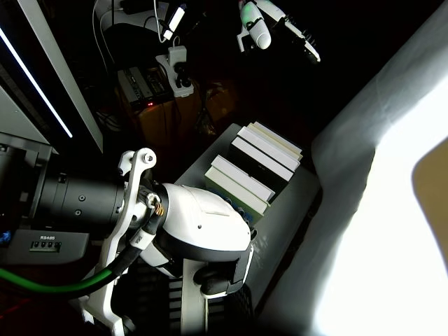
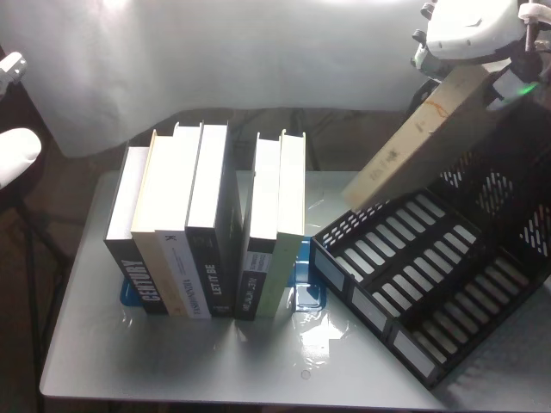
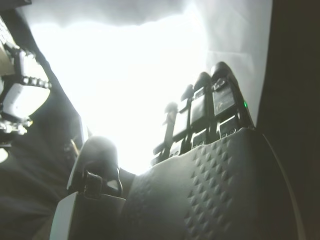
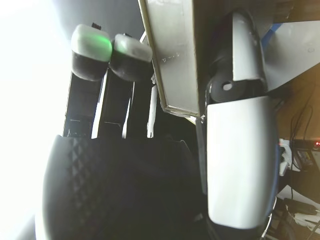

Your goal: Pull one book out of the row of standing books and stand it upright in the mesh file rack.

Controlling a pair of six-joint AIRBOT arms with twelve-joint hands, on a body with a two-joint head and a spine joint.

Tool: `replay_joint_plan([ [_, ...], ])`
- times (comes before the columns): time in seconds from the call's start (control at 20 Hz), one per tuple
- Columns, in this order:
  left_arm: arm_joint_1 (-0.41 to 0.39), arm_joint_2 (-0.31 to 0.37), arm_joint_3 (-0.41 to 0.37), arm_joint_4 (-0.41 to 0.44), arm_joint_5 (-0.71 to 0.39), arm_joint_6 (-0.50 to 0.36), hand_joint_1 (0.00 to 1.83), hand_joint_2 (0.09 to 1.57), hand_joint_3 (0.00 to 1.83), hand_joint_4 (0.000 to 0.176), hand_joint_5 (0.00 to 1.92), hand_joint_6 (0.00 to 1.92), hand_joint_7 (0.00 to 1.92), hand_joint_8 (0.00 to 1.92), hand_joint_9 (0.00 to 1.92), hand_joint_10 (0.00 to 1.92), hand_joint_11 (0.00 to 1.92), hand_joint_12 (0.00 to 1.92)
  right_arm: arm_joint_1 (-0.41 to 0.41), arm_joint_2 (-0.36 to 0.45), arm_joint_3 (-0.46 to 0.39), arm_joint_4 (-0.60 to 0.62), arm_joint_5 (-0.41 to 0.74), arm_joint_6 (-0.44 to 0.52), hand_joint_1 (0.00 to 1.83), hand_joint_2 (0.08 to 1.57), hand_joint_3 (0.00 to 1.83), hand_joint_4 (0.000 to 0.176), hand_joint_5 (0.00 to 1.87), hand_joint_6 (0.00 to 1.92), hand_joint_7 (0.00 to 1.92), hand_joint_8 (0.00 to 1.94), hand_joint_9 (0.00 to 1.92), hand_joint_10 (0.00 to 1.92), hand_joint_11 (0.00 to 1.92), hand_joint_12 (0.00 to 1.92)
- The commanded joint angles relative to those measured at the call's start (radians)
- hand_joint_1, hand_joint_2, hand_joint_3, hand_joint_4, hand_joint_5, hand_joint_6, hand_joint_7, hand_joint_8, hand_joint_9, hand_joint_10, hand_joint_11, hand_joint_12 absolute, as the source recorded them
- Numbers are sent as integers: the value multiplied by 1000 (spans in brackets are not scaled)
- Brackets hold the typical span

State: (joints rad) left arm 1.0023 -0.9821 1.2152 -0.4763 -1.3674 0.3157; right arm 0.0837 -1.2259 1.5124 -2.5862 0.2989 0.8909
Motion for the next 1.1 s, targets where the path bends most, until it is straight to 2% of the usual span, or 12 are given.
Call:
replay_joint_plan([
  [0.0,1,3,11,-15,-128,-4,0,1436,0,94,0,0,0,0,0,0,0,0,9,15,10,-14,-86,-7,1099,1178,393,0,582,1510,706,1930,1042,1921,1140,1921],
  [0.05,1,3,12,-15,-129,-4,0,1449,3,86,0,0,0,0,0,0,0,0,9,14,16,-18,-86,-5,1120,1125,216,0,783,1307,924,1939,1135,1921,1259,1921],
  [0.1,1,2,12,-15,-130,-4,0,1440,0,89,0,0,0,0,0,0,0,0,8,10,23,-21,-85,-2,1134,1151,81,0,836,1212,963,1847,1089,1921,1176,1921],
  [0.15,1,2,12,-15,-130,-4,0,1444,0,86,0,0,0,0,0,0,0,0,4,5,30,-27,-84,3,1133,1157,37,0,861,1193,994,1910,1140,1921,1229,1921],
  [0.35,1,1,15,-14,-131,-4,0,1436,0,91,0,0,0,0,0,0,0,0,-14,-9,54,-37,-83,18,1133,1162,19,0,867,1189,1002,1935,1159,1921,1249,1921],
  [0.55,1,-1,15,-14,-131,-4,0,1426,0,114,0,0,0,0,0,0,0,0,-23,-10,65,-38,-83,25,1134,1163,16,0,866,1189,1001,1936,1159,1921,1249,1921],
  [0.75,1,-2,17,-13,-132,-4,0,1426,0,109,0,0,0,0,0,0,0,0,-37,-24,79,-41,-80,27,1134,1164,14,0,866,1189,1001,1936,1159,1921,1249,1921],
  [1.05,1,-4,19,-13,-131,-4,0,1421,0,119,0,0,0,0,0,0,0,0,-63,-37,96,-58,-77,40,1133,1165,11,0,867,1189,1001,1936,1159,1921,1249,1921],
])
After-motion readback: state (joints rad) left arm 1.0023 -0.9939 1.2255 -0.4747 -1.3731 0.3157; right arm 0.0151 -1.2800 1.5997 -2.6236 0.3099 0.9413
